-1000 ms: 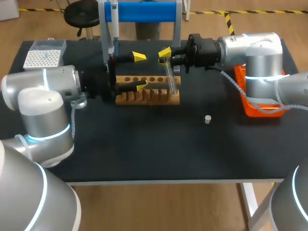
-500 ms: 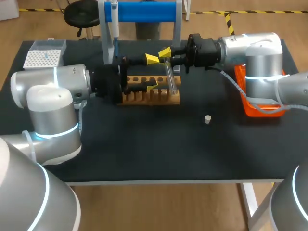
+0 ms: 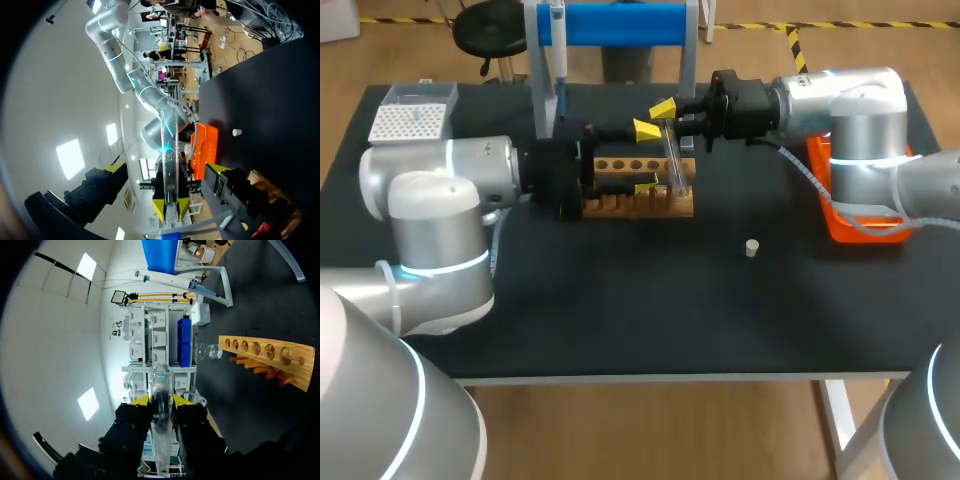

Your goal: Invert the test tube, pick up the pipette, mount the tip to pipette, aspirate from beaker and dispense into the tube, eject the tip, return the pipette, and cap with the stopper.

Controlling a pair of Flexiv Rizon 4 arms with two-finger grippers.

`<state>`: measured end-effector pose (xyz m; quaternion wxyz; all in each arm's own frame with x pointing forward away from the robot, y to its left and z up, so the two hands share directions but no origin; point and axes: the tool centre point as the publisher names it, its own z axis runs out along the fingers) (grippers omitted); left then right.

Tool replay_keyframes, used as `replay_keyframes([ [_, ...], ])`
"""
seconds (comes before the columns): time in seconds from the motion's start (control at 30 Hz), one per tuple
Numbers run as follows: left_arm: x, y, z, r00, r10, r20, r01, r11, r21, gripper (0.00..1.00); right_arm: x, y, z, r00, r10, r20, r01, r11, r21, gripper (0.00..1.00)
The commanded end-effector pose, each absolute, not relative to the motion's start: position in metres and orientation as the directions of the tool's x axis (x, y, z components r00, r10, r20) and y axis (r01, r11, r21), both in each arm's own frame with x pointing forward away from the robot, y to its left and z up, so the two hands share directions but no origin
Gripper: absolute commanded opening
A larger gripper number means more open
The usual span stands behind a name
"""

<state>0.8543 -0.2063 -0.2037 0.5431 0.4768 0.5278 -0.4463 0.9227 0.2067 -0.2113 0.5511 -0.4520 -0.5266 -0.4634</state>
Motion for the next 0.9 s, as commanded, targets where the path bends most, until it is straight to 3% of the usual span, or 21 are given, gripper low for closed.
replay_keyframes([
  [0.03, 0.858, -0.215, -0.204, 0.052, 0.021, -0.998, 0.989, 0.140, 0.054, 1.00, 0.923, 0.206, -0.211, 0.015, -0.032, 0.999, 0.986, 0.164, -0.010, 0.00],
  [0.9, 0.850, -0.240, -0.203, 0.058, 0.041, -0.998, 0.989, 0.137, 0.063, 1.00, 0.923, 0.206, -0.211, 0.015, -0.032, 0.999, 0.986, 0.164, -0.010, 0.00],
])
